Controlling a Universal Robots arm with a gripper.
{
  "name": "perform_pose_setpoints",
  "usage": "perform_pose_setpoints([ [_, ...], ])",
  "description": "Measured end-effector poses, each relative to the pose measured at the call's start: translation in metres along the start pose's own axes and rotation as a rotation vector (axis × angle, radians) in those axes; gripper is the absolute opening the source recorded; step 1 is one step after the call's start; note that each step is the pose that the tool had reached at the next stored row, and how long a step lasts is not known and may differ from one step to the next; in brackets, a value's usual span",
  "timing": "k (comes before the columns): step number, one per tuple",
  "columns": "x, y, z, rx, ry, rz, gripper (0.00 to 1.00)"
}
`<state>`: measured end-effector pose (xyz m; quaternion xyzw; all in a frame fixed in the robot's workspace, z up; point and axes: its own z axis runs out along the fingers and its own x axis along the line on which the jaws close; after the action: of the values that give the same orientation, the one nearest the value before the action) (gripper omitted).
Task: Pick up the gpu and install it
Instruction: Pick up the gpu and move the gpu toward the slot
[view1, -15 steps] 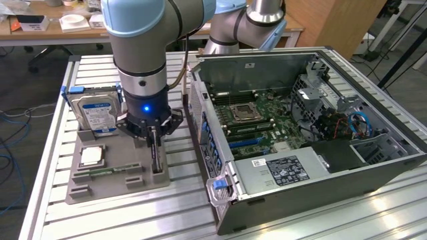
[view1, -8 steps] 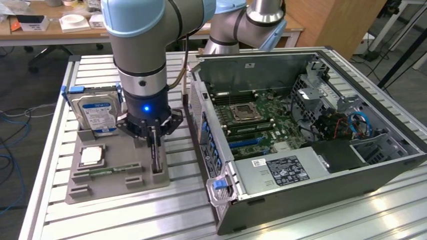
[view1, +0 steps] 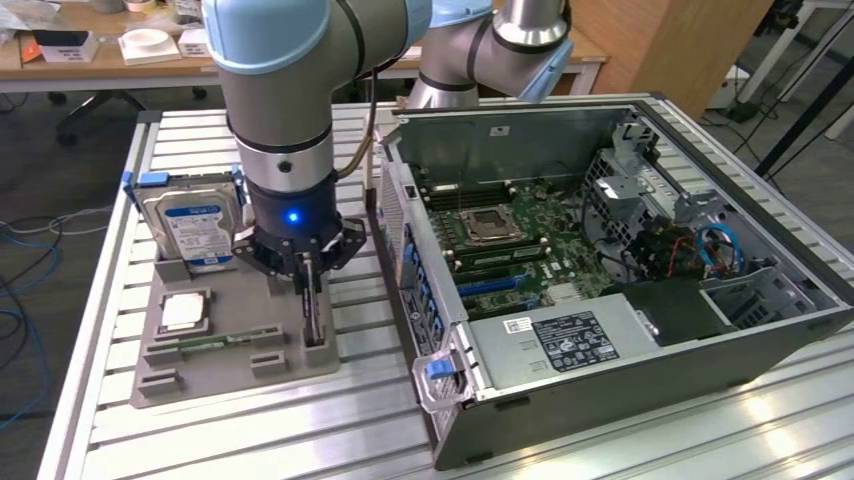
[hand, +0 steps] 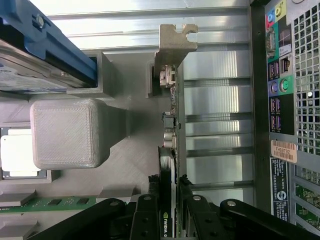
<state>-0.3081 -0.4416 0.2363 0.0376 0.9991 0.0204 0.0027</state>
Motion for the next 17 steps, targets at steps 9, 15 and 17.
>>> perform_pose_setpoints([
  [9,0.0,0.0,0.0,0.0,0.0,0.0,0.26],
  [15,0.0,0.0,0.0,-0.0001,-0.0001,0.0,0.26],
  [17,-0.0001,0.0001,-0.0002,-0.0004,-0.0004,0.0,0.26],
])
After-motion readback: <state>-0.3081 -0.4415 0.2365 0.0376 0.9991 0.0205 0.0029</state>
